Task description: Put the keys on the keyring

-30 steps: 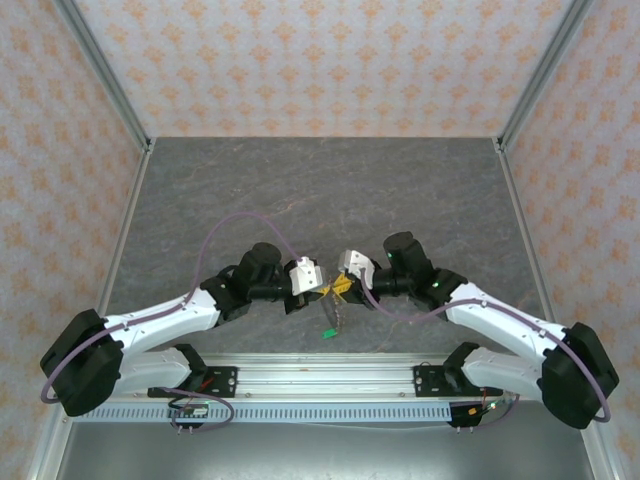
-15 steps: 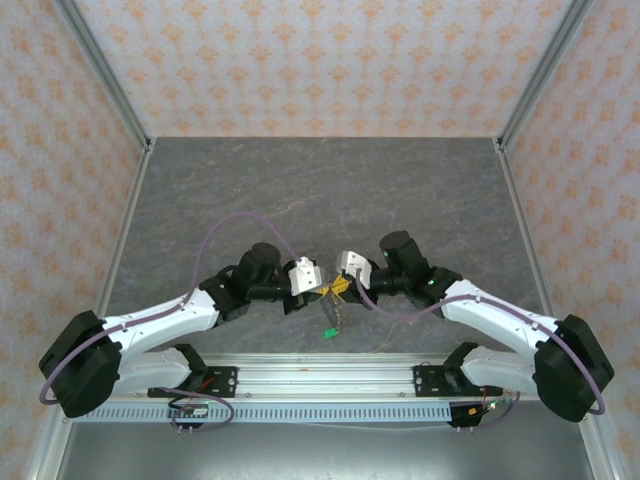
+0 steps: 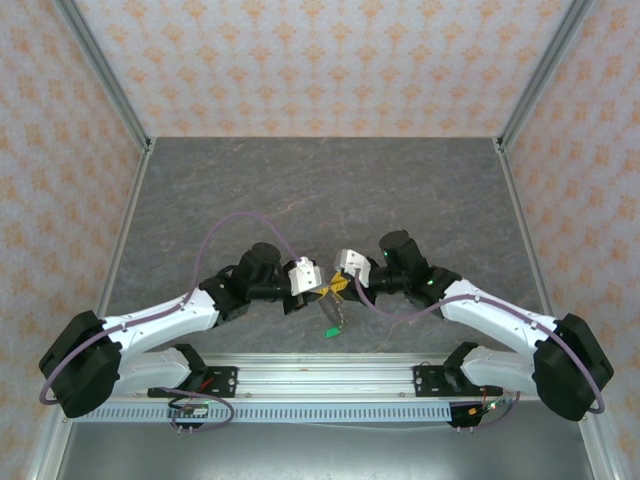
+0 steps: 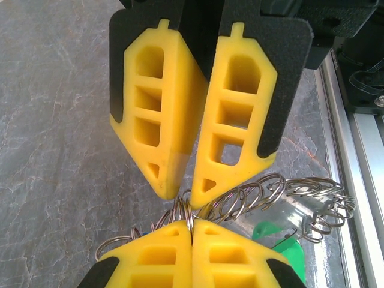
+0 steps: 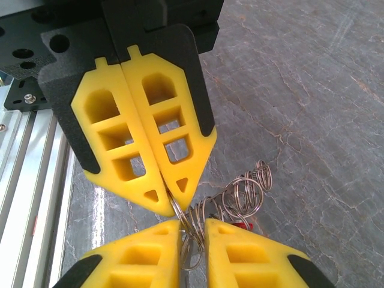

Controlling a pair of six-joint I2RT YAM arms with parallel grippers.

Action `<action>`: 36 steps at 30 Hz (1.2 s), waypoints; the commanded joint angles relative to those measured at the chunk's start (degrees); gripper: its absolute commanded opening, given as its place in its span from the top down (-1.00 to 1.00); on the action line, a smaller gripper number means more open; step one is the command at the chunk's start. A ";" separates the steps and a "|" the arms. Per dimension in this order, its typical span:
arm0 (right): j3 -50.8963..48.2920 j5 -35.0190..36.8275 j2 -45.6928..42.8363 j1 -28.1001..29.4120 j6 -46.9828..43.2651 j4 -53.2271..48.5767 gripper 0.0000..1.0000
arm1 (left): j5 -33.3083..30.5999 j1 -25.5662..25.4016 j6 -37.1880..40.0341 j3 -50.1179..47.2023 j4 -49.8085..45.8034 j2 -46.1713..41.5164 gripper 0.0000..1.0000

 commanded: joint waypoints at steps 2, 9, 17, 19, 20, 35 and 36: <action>0.52 -1.89 -0.10 0.23 -1.63 0.81 0.68 | 2.09 -0.23 0.52 1.63 1.91 -1.62 1.00; 1.53 -2.54 0.76 0.16 -2.72 -1.10 0.70 | 2.35 -0.22 -0.28 1.30 3.24 -1.44 1.00; 2.27 -3.07 1.99 0.16 -3.87 -2.16 0.66 | 2.79 -0.23 -0.18 1.44 3.20 -1.35 1.00; 2.39 -2.65 2.09 0.19 -3.96 -2.19 0.70 | 2.88 -0.22 -0.24 1.43 3.33 -1.22 1.00; 2.44 -2.53 2.14 0.17 -4.13 -2.50 0.74 | 2.89 -0.18 -0.22 1.40 3.46 -1.18 1.00; 5.50 -0.18 -0.59 1.19 -2.20 -7.39 1.00 | -2.04 -0.22 4.16 3.14 -5.59 -0.33 0.79; 5.91 0.55 -0.59 1.53 -2.16 -7.78 1.00 | -2.10 -0.22 4.31 3.37 -5.91 -0.14 0.79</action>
